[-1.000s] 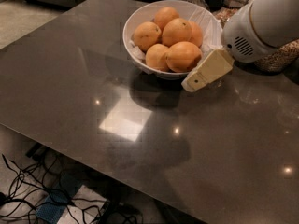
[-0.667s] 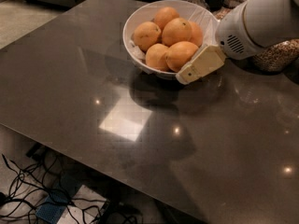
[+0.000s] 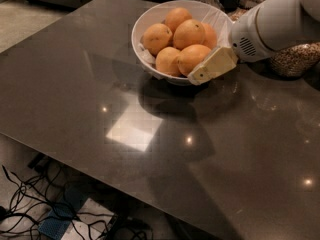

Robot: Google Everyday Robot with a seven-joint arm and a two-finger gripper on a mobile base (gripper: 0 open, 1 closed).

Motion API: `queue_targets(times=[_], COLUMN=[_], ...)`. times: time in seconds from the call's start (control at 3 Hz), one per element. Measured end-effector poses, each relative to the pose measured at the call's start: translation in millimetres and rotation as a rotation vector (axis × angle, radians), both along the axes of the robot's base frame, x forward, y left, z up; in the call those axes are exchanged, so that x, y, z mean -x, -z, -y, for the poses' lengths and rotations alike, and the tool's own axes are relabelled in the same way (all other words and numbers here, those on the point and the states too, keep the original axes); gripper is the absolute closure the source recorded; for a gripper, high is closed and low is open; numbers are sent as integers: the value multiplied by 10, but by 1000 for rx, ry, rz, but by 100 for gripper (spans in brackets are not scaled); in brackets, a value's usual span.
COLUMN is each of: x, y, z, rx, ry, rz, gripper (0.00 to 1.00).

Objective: Pick orange from white bowl

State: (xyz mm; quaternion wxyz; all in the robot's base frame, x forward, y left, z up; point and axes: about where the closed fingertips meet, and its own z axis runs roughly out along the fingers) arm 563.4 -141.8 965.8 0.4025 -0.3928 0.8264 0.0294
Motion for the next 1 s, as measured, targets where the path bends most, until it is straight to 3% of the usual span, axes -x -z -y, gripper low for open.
queue_targets(times=[0.33,1.0], x=[-328,-549], y=[167,319], z=[25,-133], rx=[-14,-31], ry=[10,-18], rz=[-3,-25], gripper=[0,21])
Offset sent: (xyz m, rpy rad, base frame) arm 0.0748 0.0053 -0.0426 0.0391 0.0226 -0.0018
